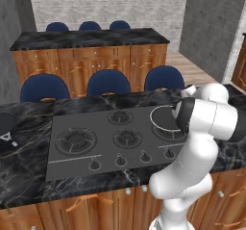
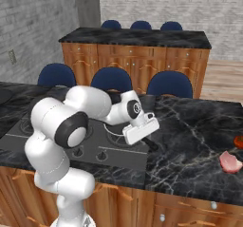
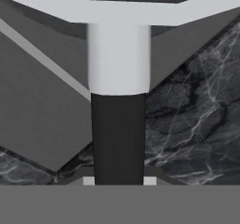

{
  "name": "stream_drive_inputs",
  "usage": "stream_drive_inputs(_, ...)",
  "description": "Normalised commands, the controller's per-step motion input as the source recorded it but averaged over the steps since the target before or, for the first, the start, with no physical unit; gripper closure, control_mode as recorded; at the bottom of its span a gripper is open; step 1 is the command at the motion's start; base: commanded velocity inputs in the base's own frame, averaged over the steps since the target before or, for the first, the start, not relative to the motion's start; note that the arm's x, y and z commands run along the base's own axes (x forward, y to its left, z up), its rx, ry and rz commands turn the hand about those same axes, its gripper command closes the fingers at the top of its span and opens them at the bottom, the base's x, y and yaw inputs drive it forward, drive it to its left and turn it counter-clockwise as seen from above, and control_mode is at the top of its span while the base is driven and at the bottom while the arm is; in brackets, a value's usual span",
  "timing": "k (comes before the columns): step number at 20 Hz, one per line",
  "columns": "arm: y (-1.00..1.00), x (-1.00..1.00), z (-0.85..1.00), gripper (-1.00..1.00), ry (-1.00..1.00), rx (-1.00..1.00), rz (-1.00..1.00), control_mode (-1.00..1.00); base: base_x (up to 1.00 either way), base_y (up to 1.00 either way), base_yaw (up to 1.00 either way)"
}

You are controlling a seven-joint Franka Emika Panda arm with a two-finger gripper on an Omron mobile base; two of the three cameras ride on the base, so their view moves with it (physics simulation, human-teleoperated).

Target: Place both pans onto different burners. Then place the tomato and the steak on different pans.

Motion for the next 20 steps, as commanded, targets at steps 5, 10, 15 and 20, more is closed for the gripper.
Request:
stream_drive_inputs(5, 0.00, 0.03, 0.00, -1.00, 0.00, 0.00, 0.00, -1.00, 0.00, 0.00, 0.00)
stream_drive_inputs(10, 0.00, 0.00, 0.00, -1.00, 0.00, 0.00, 0.00, -1.00, 0.00, 0.00, 0.00)
stream_drive_inputs(15, 0.00, -0.05, 0.08, -1.00, -0.01, 0.00, 0.00, -1.00, 0.00, 0.00, 0.00)
stream_drive_inputs(20, -0.12, -0.36, 0.46, -1.00, -0.12, 0.03, 0.00, -1.00, 0.00, 0.00, 0.00)
